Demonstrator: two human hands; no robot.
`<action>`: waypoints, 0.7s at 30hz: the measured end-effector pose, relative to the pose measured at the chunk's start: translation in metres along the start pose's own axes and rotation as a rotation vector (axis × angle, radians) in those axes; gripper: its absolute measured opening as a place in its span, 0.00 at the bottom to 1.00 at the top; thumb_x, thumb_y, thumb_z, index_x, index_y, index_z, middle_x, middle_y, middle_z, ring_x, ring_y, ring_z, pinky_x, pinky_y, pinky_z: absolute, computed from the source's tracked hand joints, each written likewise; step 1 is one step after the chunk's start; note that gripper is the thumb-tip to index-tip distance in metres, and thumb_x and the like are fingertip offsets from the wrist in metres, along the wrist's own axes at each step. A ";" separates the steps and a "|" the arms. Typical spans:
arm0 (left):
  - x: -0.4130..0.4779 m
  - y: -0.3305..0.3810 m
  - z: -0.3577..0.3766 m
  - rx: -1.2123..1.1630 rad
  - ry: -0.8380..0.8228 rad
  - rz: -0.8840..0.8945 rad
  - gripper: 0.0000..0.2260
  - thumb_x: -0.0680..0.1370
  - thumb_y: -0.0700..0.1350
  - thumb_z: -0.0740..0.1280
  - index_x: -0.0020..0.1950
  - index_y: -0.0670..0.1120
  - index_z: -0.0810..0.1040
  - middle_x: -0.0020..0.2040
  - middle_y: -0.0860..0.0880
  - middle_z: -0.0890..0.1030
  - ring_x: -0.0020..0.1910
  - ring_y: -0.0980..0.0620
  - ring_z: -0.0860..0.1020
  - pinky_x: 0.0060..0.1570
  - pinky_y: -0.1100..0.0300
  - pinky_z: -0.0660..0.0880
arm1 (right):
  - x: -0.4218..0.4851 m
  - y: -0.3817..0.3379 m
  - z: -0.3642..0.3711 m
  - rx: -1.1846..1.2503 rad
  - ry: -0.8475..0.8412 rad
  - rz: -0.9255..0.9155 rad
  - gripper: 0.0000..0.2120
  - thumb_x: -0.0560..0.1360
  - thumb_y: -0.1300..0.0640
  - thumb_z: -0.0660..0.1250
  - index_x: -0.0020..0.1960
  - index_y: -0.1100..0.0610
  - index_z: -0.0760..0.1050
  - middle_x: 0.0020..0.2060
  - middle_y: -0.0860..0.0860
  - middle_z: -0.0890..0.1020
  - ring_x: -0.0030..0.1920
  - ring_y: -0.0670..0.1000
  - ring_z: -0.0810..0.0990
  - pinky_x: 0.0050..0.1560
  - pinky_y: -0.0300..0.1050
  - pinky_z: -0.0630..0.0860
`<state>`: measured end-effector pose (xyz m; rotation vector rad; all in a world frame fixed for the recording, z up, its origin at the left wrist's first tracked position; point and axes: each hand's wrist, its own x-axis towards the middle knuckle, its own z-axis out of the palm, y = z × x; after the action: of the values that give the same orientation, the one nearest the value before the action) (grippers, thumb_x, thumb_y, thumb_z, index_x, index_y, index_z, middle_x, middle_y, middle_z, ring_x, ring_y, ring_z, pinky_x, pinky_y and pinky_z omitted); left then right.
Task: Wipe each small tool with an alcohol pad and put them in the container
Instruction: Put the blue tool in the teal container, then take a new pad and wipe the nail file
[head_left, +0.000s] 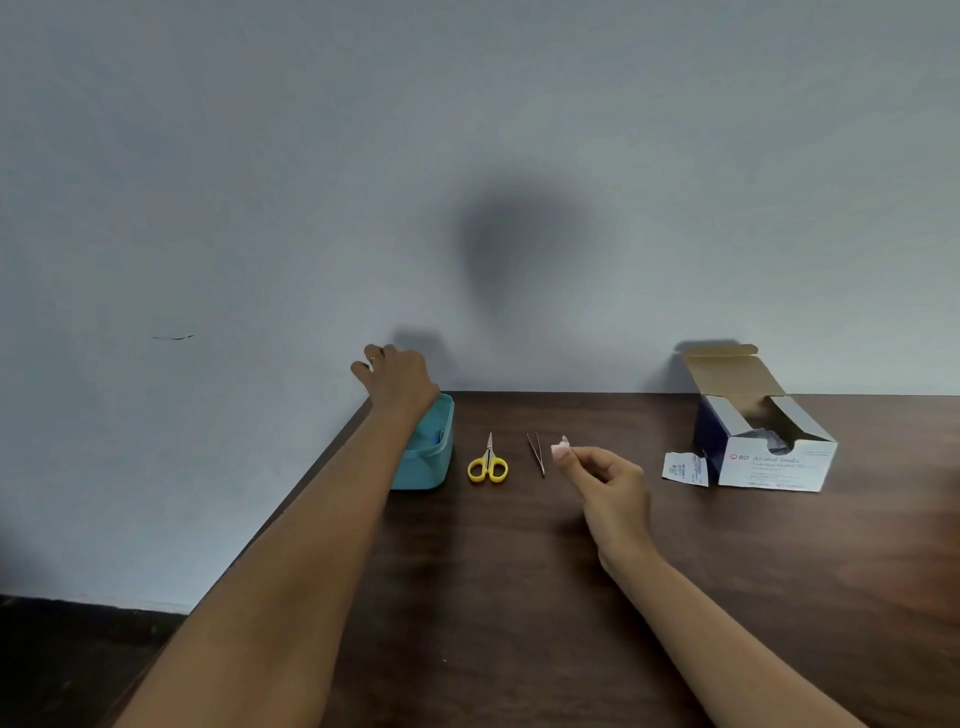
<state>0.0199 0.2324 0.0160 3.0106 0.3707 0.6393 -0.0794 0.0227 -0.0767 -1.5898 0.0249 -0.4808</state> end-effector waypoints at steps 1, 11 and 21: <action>0.000 0.006 -0.006 -0.033 0.044 0.011 0.10 0.74 0.46 0.66 0.50 0.42 0.79 0.56 0.42 0.74 0.61 0.41 0.66 0.57 0.49 0.62 | 0.000 -0.001 0.000 0.054 0.021 0.011 0.04 0.71 0.49 0.73 0.40 0.49 0.84 0.36 0.44 0.85 0.43 0.43 0.82 0.46 0.37 0.75; -0.064 0.101 0.004 -0.218 -0.068 0.293 0.16 0.76 0.53 0.63 0.51 0.42 0.81 0.52 0.42 0.79 0.60 0.41 0.70 0.57 0.48 0.67 | 0.006 -0.006 -0.016 0.503 0.376 0.154 0.12 0.71 0.53 0.73 0.51 0.59 0.83 0.41 0.44 0.84 0.38 0.38 0.80 0.43 0.29 0.73; -0.119 0.141 0.040 0.063 0.007 0.486 0.10 0.79 0.45 0.62 0.52 0.41 0.79 0.52 0.43 0.82 0.61 0.44 0.69 0.55 0.52 0.65 | 0.017 0.001 -0.023 0.467 0.484 0.111 0.02 0.72 0.53 0.73 0.41 0.48 0.82 0.37 0.41 0.84 0.42 0.38 0.80 0.44 0.27 0.72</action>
<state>-0.0380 0.0672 -0.0548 3.1721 -0.3630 0.6694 -0.0712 -0.0045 -0.0734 -0.9846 0.3420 -0.7168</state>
